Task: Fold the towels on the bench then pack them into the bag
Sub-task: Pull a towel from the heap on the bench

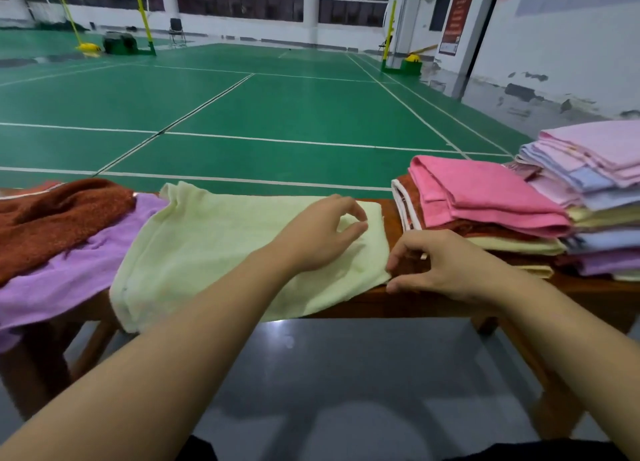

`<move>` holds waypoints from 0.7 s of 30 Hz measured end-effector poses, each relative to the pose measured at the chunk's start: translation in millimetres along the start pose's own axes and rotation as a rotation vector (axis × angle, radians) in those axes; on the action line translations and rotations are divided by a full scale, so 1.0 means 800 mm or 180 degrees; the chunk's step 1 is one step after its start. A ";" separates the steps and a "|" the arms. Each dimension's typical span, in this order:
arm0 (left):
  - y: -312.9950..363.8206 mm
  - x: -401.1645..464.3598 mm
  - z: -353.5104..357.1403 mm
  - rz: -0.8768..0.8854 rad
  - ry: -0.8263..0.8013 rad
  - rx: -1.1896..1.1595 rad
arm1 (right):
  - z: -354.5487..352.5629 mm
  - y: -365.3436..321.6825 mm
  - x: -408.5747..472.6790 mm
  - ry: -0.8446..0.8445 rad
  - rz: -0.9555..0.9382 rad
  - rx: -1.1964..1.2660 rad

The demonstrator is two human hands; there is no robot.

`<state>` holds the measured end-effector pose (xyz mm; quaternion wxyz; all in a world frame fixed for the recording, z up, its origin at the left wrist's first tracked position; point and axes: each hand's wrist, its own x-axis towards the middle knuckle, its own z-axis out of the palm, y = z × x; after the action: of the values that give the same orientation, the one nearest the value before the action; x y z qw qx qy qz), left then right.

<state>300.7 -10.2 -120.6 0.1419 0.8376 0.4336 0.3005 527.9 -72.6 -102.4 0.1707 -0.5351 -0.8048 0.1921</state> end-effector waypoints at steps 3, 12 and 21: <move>0.004 0.018 0.020 0.0056 -0.0196 -0.0032 | 0.011 0.013 0.002 0.0219 -0.0143 0.0276; -0.016 0.036 0.046 -0.0052 -0.0447 0.0137 | 0.027 0.028 0.020 0.0228 -0.0438 0.0698; -0.012 0.037 0.045 -0.0140 -0.0740 0.0416 | -0.009 -0.005 -0.005 -0.0196 -0.0307 0.0846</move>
<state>330.2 20.2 -142.5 0.1428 0.8646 0.4511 0.1693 529.9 -77.1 -94.7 0.2243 -0.4623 -0.8019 0.3049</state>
